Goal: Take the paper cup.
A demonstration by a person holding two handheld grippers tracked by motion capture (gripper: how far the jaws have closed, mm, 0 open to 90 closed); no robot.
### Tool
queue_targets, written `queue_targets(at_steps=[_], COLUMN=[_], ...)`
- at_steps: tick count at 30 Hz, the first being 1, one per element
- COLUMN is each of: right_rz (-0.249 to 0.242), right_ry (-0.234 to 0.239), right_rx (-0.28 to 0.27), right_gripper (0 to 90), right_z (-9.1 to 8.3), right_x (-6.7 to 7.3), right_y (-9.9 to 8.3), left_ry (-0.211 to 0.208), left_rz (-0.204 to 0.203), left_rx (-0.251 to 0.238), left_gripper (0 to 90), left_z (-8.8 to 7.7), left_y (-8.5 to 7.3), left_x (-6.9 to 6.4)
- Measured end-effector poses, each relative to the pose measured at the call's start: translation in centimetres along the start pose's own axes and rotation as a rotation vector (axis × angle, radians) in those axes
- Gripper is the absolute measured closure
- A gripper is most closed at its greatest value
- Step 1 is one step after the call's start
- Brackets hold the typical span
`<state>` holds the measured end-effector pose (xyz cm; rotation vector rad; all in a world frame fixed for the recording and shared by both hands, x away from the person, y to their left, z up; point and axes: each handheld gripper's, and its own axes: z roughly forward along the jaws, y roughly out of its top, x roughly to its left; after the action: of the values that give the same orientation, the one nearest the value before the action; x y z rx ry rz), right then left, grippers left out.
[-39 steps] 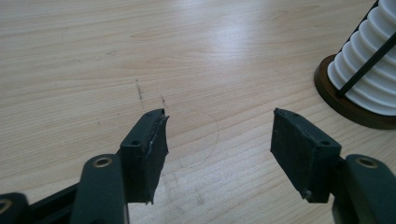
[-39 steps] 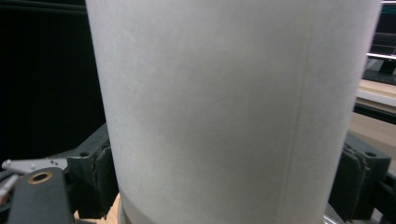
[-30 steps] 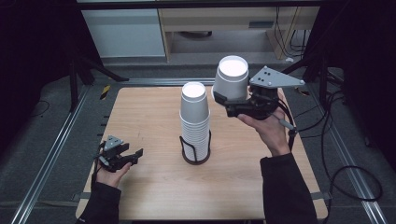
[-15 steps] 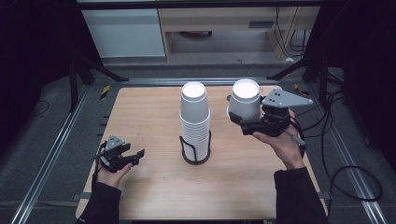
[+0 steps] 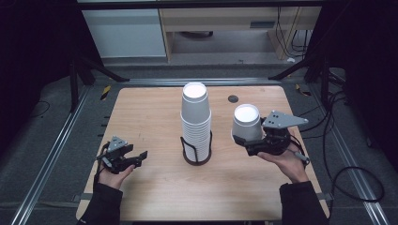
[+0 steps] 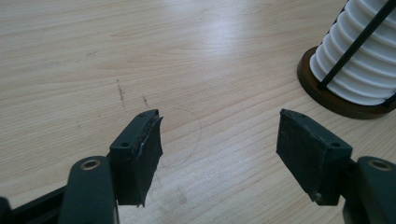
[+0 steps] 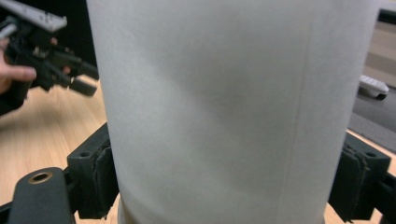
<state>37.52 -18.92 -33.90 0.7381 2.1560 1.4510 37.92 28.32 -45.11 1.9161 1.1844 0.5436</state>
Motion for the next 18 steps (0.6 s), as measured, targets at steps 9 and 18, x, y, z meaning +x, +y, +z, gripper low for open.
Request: queue_targets(at_steps=[9,18], right_rz=[-0.013,-0.027], right_ry=[0.070,0.169], right_rx=[0.062,0.126], right_gripper=[14.1,14.1], right_z=[0.7,1.8], right_x=[0.6,1.4], right_y=[-2.8,-5.1], left_ry=[-0.035,-0.078], left_rz=[0.031,0.058], left_rx=[0.004,0.004], left_gripper=[30.1,29.7], left_z=[0.1,0.1], left_y=[0.2,0.4], left_x=[-0.8,-1.6])
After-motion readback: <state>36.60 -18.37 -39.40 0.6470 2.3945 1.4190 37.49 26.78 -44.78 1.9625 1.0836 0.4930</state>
